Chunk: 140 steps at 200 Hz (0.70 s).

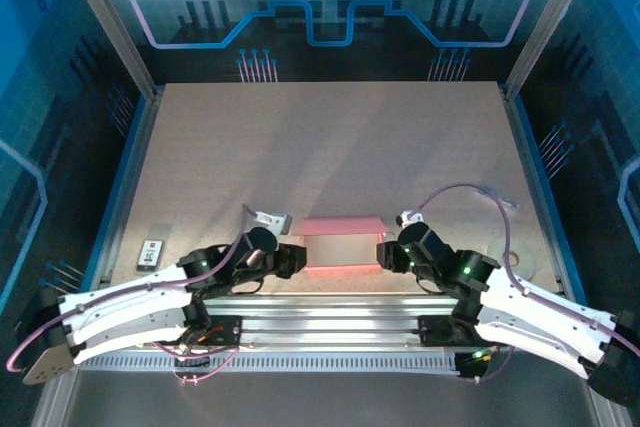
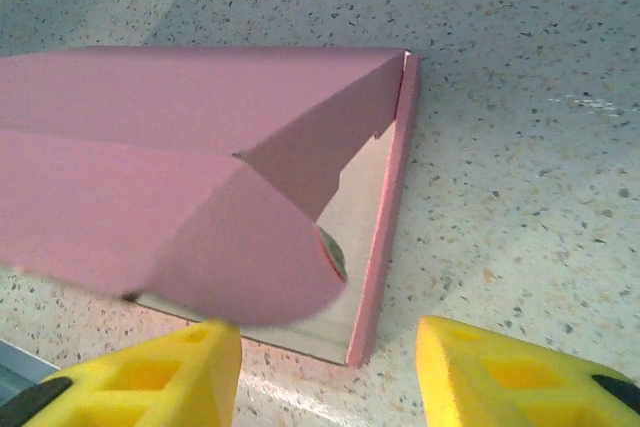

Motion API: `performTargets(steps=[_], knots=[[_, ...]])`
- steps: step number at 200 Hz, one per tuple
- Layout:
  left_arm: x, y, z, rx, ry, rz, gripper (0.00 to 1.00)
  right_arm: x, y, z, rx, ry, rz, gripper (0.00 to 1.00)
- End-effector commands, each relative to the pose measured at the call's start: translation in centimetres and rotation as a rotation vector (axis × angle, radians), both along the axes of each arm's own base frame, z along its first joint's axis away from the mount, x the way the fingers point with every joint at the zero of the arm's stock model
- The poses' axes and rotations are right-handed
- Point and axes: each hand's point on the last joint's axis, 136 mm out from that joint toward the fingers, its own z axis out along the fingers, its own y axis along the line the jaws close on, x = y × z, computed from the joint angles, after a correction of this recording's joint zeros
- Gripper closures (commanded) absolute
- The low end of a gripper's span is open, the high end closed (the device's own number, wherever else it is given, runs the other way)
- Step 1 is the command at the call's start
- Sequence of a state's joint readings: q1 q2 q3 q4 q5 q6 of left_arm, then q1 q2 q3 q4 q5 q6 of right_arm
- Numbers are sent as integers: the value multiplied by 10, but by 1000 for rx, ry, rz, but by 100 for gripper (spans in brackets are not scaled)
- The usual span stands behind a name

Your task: Fold the paper box

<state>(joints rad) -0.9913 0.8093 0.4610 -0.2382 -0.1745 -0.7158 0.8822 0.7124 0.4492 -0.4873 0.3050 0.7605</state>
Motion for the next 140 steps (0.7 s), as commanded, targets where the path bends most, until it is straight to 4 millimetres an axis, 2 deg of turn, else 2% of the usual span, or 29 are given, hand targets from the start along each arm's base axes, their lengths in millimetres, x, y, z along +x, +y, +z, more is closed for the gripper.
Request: performTargets(steps=[1,32,51,71,82,93,111,127,140], knots=[[-18,2,22,-19,-19,-104,64,-5,-11,24,-25,-16,20,46],[-19,14,53,-54,-66,-74,59,-4,-13,61,15,-58,41,36],[-14,15,75,-73,-94,-55,54,-1,-4,82,70,-63,80,27],[-6,11,88,-81,-87,-33,45,4,11,97,137,-49,137,16],[-1,8,93,-81,-69,-23,39,6,19,102,173,-31,168,10],[6,6,96,-84,-51,-8,27,9,27,106,209,-8,197,5],[15,-3,97,-78,-6,-17,17,13,38,107,239,44,237,3],[26,-7,92,-34,33,-2,1,18,41,104,220,70,247,3],[35,-11,90,-16,54,5,1,20,43,103,212,77,262,2]])
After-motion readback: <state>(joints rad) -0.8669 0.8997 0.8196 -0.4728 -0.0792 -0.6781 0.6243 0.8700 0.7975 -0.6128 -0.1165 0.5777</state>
